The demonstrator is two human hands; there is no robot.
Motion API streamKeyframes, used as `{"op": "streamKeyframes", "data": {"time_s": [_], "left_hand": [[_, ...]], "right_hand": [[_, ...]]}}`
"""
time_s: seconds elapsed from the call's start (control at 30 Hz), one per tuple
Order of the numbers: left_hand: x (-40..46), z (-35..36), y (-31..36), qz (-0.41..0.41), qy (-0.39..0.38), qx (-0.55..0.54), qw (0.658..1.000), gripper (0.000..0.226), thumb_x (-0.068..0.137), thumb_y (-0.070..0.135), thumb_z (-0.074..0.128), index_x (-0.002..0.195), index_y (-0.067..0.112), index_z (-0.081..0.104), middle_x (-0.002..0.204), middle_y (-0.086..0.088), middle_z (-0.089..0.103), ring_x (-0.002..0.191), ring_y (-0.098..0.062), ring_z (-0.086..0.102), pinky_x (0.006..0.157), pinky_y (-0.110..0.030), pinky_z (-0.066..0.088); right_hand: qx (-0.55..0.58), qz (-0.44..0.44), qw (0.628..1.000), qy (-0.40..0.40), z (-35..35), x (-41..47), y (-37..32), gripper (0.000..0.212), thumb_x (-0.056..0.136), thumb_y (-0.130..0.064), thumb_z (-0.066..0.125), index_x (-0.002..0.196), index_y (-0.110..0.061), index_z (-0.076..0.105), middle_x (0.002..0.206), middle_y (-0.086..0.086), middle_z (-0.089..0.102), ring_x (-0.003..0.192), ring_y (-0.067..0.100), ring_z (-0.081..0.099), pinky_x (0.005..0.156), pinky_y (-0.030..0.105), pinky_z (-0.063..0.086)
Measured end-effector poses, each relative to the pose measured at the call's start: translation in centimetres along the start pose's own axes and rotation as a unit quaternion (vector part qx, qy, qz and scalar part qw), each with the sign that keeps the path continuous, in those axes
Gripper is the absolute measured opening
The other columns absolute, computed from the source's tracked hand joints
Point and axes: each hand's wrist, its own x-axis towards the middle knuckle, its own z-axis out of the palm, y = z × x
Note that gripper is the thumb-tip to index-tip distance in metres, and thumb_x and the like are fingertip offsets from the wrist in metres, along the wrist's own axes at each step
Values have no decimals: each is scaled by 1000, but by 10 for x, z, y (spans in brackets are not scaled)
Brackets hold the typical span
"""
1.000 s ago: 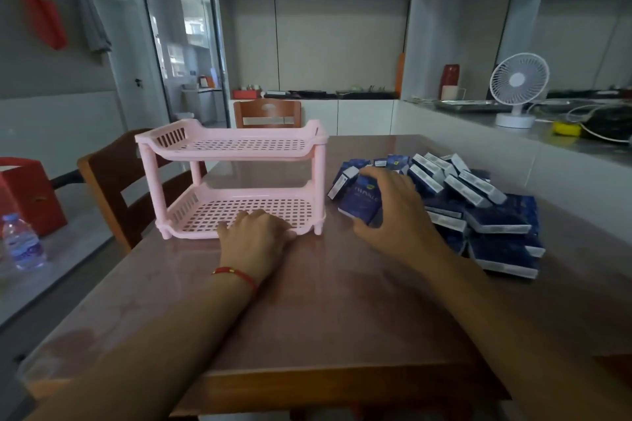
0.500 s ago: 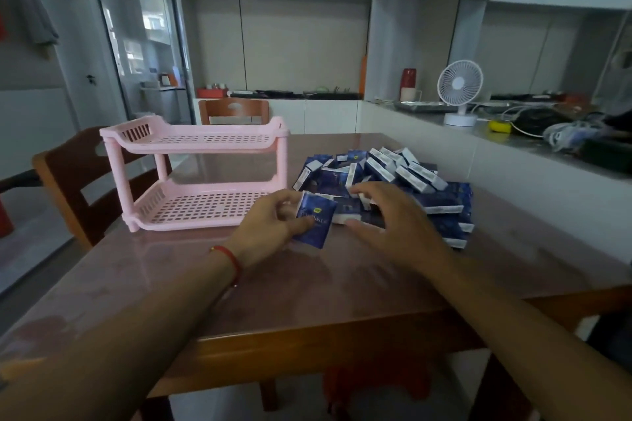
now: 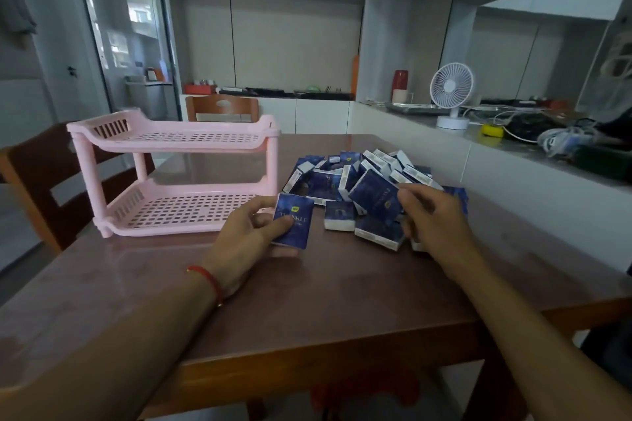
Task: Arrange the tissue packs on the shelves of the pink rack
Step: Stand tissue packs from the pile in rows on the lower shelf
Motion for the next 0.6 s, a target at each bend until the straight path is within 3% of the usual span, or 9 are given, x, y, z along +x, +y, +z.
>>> {"op": "streamKeyframes", "data": {"time_s": [0.07, 0.2, 0.27, 0.37, 0.47, 0.53, 0.6], "left_hand": [[0, 0, 0, 6, 1, -9, 1000, 32, 90, -3, 65, 120, 8, 64, 95, -15, 77, 78, -23, 75, 62, -29, 61], [-1, -3, 0, 9, -8, 19, 1000, 43, 87, -11, 63, 124, 9, 63, 98, -19, 76, 81, -27, 74, 65, -32, 62], [-2, -9, 5, 16, -29, 62, 998, 45, 85, -14, 61, 125, 8, 64, 100, -21, 76, 83, -32, 72, 70, -36, 63], [-4, -31, 21, 27, -71, 185, 980, 42, 85, -11, 63, 120, 12, 67, 96, -17, 77, 77, -26, 72, 74, -38, 62], [-12, -55, 35, 16, -94, 242, 966, 41, 81, -12, 63, 115, 10, 68, 91, -13, 77, 70, -20, 69, 67, -31, 59], [-16, -70, 41, 7, -109, 254, 961, 44, 74, -7, 63, 114, 8, 68, 94, -17, 75, 75, -22, 68, 67, -30, 56], [-19, -83, 40, -3, -110, 262, 959, 46, 71, 5, 66, 116, 11, 65, 102, -17, 73, 85, -22, 69, 72, -31, 57]], "right_hand": [[95, 55, 991, -81, 1, -8, -12, 22, 103, -24, 51, 117, -17, 65, 60, 15, 65, 41, 14, 52, 42, 21, 41], [224, 91, 953, -183, 17, -13, -30, 22, 100, -14, 55, 119, -14, 64, 86, 15, 75, 67, 26, 71, 57, 26, 57], [154, 49, 960, -231, 27, -7, -36, 22, 100, -16, 55, 118, -13, 67, 87, 9, 76, 69, 22, 70, 56, 26, 55], [9, -42, 960, -278, 45, 8, -47, 18, 99, -21, 59, 112, -18, 71, 89, -2, 75, 68, 6, 66, 56, 19, 51], [-33, -72, 945, -317, 75, 18, -60, 18, 97, -26, 62, 113, -23, 68, 100, -6, 73, 86, 9, 72, 64, 23, 57], [-35, -91, 943, -317, 102, 15, -66, 18, 95, -26, 65, 113, -22, 66, 96, -2, 72, 79, 15, 72, 67, 32, 61], [-53, -142, 948, -280, 129, 7, -66, 18, 93, -26, 68, 111, -23, 64, 88, -2, 71, 74, 11, 70, 69, 33, 61]]}}
